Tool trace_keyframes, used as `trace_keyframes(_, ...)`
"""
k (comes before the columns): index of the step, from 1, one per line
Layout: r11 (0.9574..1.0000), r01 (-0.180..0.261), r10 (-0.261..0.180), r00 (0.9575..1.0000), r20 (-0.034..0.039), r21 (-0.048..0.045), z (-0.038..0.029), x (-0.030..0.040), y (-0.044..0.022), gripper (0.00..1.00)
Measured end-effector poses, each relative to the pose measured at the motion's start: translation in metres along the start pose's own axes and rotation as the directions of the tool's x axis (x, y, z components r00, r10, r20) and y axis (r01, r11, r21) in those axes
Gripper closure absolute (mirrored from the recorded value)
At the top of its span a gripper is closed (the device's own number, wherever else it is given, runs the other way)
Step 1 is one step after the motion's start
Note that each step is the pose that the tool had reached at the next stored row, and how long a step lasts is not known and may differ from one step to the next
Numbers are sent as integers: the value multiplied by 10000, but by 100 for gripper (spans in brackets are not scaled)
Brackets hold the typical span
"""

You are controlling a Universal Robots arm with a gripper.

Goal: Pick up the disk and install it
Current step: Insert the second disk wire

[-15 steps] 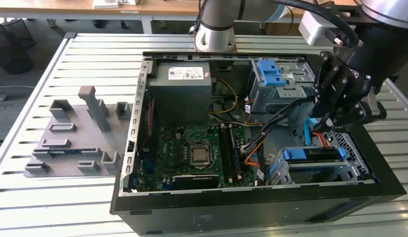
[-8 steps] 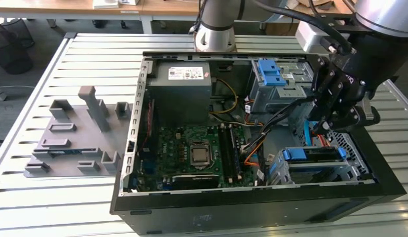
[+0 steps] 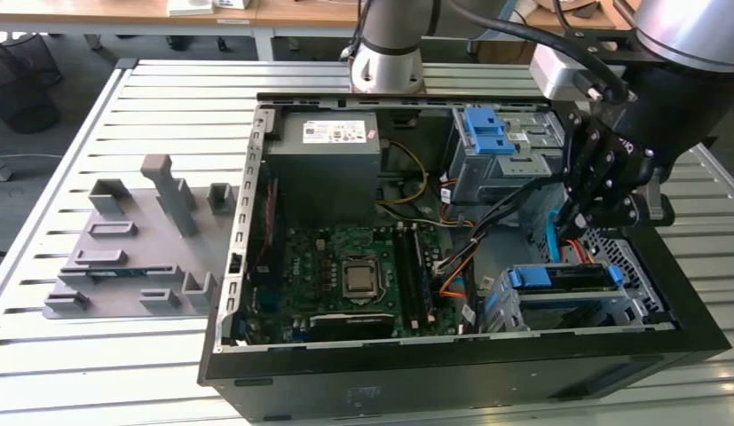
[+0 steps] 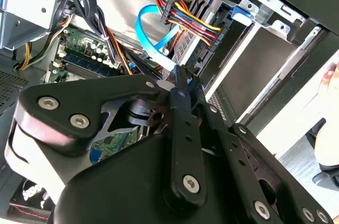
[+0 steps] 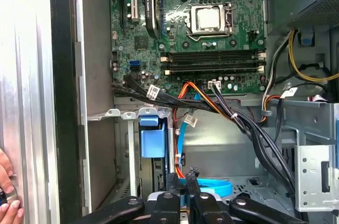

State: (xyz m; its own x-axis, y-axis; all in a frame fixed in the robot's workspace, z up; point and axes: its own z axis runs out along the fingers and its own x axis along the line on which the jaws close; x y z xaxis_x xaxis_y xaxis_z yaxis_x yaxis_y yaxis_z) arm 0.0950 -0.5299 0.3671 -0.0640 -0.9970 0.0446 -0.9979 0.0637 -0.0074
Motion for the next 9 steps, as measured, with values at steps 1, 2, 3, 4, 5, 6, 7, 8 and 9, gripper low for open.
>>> trace_keyframes(1,10000,0,0,10000,13,-1,5,2,0,83)
trace_keyframes(2,10000,-1,1,10000,27,-1,12,9,0,83)
trace_keyframes(3,10000,-3,3,10000,48,5,22,20,0,83)
trace_keyframes(4,10000,-3,3,10000,68,10,32,39,-2,83)
trace_keyframes(5,10000,-3,3,10000,95,17,41,55,-3,83)
trace_keyframes(6,10000,-3,3,9999,145,21,48,65,-4,83)
trace_keyframes(7,10000,-4,3,9997,257,18,51,72,-4,83)
trace_keyframes(8,10000,-5,4,9992,395,10,55,79,-4,83)
trace_keyframes(9,10000,-6,5,9986,525,2,57,86,-5,83)
